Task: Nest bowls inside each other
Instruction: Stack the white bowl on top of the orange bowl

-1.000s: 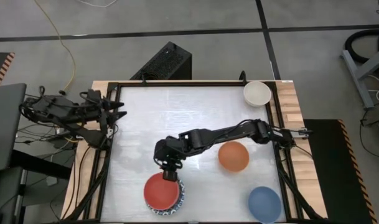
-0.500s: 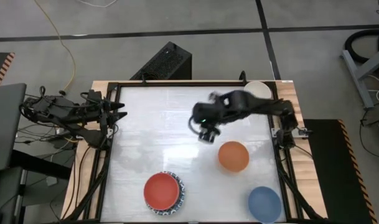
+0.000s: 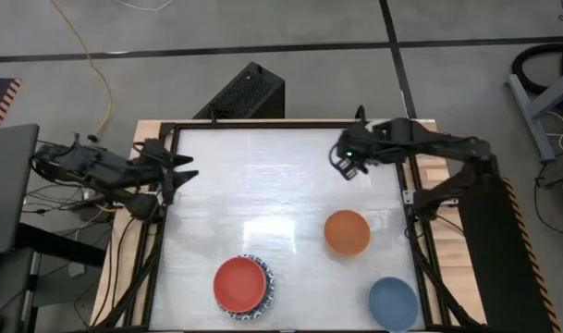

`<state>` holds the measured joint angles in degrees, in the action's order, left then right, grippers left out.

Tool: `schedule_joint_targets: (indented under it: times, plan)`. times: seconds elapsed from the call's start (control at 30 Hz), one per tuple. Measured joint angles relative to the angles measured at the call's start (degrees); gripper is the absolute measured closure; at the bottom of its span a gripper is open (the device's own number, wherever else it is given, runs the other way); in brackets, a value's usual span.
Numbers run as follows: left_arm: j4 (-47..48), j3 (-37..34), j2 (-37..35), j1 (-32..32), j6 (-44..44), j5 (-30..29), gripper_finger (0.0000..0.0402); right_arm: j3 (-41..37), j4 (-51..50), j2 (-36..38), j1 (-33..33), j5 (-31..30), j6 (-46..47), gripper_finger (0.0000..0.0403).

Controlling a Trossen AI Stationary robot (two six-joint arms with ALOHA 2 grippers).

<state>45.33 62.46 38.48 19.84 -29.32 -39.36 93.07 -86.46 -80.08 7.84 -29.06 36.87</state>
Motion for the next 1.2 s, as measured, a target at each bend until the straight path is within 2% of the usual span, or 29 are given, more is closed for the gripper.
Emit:
schedule_joint_targets:
  times: [0.2,0.33,0.43,0.73,0.87,1.2]
  plan:
    - [-1.1,0.0,5.3,0.0,2.4,0.1,0.0181,-15.2,0.1,5.3,7.1,0.3,10.4,0.0236]
    - [-5.0,0.0,7.3,-0.1,4.0,1.8,0.0181,-21.0,1.8,4.9,11.8,3.3,6.6,0.0237]
    - [-7.8,0.0,7.9,-0.8,4.4,3.6,0.0181,-23.7,6.9,2.9,14.7,6.1,1.7,0.0237]
    - [-8.9,0.0,8.0,-3.0,2.7,7.4,0.0181,-24.8,17.3,-3.6,25.4,8.4,-8.9,0.0237]
    - [-8.8,0.0,8.0,-3.1,2.6,7.5,0.0181,-24.8,19.6,-7.0,29.3,11.0,-11.9,0.0237]
    - [-8.5,0.0,8.0,-3.1,3.0,5.8,0.0181,-24.8,21.6,-14.3,34.8,11.8,-17.3,0.0237]
